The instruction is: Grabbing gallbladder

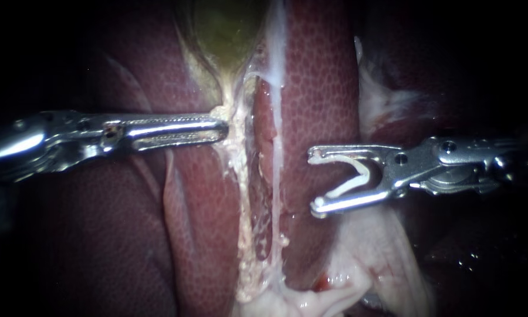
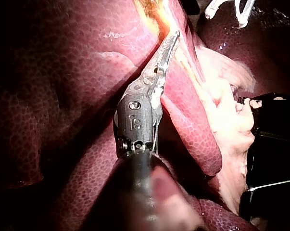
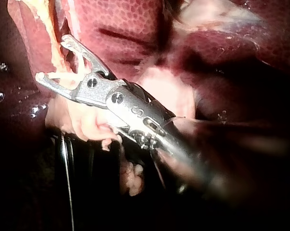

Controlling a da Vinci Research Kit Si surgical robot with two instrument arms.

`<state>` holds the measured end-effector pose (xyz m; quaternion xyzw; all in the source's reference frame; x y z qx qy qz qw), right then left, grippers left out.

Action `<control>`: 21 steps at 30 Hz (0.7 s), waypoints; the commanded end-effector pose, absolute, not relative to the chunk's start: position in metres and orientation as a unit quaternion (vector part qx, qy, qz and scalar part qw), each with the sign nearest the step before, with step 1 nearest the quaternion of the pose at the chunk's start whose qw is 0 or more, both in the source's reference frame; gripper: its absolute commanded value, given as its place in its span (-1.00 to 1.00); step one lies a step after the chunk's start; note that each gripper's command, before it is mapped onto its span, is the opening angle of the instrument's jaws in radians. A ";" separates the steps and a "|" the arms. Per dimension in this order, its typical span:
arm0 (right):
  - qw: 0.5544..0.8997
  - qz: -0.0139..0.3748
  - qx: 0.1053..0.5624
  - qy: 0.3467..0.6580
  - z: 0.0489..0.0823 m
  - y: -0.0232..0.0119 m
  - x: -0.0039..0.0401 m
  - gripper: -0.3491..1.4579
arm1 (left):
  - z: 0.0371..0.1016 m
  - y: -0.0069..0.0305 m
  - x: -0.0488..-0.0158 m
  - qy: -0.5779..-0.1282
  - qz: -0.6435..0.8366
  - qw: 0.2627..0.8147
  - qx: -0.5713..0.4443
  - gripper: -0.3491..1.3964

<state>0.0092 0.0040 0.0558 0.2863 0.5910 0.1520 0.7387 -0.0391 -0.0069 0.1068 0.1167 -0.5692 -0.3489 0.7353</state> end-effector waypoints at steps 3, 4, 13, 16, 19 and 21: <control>0.739 0.152 0.286 0.591 0.0558 0.0040 0.0092 0.03 | 0.1065 -0.0068 -0.0388 -0.568 -0.348 0.736 0.120 -1.00; 0.739 0.152 0.286 0.591 0.0558 0.0040 0.0091 0.03 | 0.1063 -0.0067 -0.0386 -0.568 -0.348 0.736 0.120 -1.00; 0.739 0.152 0.286 0.591 0.0558 0.0040 0.0091 0.03 | 0.1035 -0.0048 -0.0358 -0.560 -0.362 0.737 0.111 -1.00; 0.739 0.152 0.286 0.591 0.0558 0.0040 0.0091 0.03 | 0.1024 -0.0041 -0.0348 -0.558 -0.360 0.740 0.106 -1.00; 0.739 0.152 0.286 0.591 0.0558 0.0040 0.0091 0.03 | 0.1014 -0.0037 -0.0340 -0.556 -0.362 0.741 0.103 -1.00; 0.739 0.152 0.286 0.591 0.0558 0.0040 0.0091 0.03 | 0.1009 -0.0034 -0.0334 -0.555 -0.363 0.742 0.100 -1.00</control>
